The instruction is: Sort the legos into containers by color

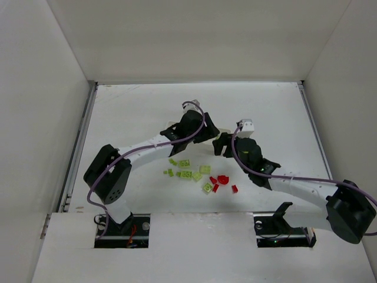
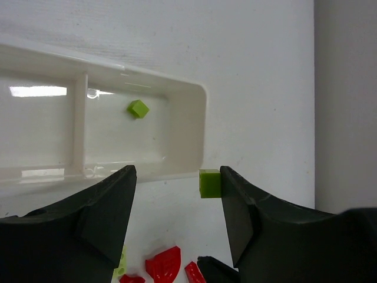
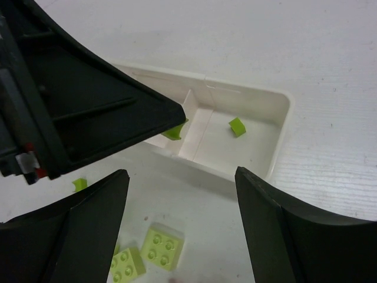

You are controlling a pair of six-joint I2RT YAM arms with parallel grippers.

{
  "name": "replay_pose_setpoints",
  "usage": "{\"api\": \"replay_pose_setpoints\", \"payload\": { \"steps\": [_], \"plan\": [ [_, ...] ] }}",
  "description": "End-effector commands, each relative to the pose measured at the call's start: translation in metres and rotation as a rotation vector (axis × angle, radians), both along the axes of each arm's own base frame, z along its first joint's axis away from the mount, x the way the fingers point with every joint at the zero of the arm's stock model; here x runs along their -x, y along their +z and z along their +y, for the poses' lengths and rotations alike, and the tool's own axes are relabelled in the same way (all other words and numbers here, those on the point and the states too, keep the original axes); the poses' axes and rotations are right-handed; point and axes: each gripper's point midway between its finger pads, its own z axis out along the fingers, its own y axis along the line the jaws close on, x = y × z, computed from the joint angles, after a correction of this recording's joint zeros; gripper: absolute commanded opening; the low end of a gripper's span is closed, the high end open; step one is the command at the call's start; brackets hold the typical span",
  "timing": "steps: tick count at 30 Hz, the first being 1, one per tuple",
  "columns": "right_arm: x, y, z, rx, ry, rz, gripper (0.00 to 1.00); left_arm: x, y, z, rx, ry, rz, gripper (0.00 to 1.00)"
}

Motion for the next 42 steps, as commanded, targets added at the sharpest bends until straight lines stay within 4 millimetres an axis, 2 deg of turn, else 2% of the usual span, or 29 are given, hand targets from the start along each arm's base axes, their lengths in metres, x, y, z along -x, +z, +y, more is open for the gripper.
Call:
{"api": "replay_pose_setpoints", "payload": {
  "steps": [1,6,14,21,24,32,35,42],
  "plan": [
    [-0.006,0.014,0.003,-0.019,0.011,-0.039,0.79,0.007,0.023,0.000,0.071,0.004,0.002,0.56],
    [-0.018,0.013,0.005,-0.016,-0.009,-0.035,0.80,0.010,0.014,0.001,0.069,0.008,0.033,0.56],
    [-0.026,0.010,0.011,-0.026,-0.010,-0.040,0.81,0.010,-0.002,0.012,0.048,0.029,0.071,0.56],
    [-0.028,0.006,0.016,-0.028,-0.001,-0.039,0.81,0.011,-0.017,0.013,0.034,0.030,0.097,0.56],
    [-0.030,0.003,0.018,-0.032,-0.004,-0.037,0.81,0.011,-0.017,0.007,0.039,0.017,0.105,0.56],
    [-0.034,-0.015,0.007,-0.024,-0.061,0.003,0.80,0.010,-0.025,0.015,0.021,0.037,0.114,0.56],
    [-0.032,-0.018,0.004,-0.021,-0.068,0.008,0.79,0.008,-0.023,0.017,0.014,0.047,0.103,0.56],
    [-0.033,-0.023,-0.013,-0.021,-0.123,0.021,0.79,-0.002,-0.035,0.014,-0.008,0.053,0.118,0.56]
  ]
}}
